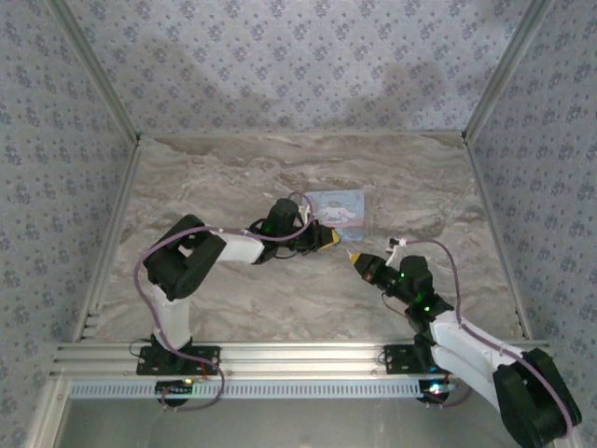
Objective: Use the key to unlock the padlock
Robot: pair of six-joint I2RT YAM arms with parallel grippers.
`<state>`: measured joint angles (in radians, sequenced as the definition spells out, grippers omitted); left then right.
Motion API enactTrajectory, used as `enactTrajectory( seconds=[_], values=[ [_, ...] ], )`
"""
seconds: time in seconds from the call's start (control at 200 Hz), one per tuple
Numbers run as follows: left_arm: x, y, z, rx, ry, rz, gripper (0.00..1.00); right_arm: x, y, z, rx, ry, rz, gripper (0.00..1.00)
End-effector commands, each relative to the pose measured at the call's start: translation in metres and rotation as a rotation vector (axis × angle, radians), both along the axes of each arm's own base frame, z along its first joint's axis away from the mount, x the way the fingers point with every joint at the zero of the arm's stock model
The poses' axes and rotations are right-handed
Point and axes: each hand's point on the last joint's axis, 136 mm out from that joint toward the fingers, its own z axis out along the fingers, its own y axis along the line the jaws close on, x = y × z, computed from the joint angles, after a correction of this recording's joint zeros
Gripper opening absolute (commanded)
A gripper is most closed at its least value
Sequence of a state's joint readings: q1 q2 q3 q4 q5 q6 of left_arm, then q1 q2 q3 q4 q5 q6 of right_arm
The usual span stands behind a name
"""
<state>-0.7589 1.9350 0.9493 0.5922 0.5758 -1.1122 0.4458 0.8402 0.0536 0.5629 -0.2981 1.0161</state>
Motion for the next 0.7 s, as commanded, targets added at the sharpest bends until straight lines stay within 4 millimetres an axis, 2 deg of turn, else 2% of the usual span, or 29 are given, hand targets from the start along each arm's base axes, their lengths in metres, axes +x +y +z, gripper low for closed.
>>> enactTrajectory(
  seconds=[0.0, 0.29, 0.695],
  values=[
    [0.002, -0.009, 0.042, -0.107, -0.06, -0.036, 0.09, 0.009, -0.003, 0.006, 0.019, -0.015, -0.046, 0.0],
    [0.001, -0.009, 0.048, -0.132, -0.065, -0.05, 0.09, 0.026, 0.003, 0.008, 0.072, 0.012, -0.003, 0.0],
    [-0.001, -0.008, 0.054, -0.166, -0.073, -0.055, 0.09, 0.032, 0.008, 0.013, 0.126, 0.02, 0.049, 0.0]
  ],
)
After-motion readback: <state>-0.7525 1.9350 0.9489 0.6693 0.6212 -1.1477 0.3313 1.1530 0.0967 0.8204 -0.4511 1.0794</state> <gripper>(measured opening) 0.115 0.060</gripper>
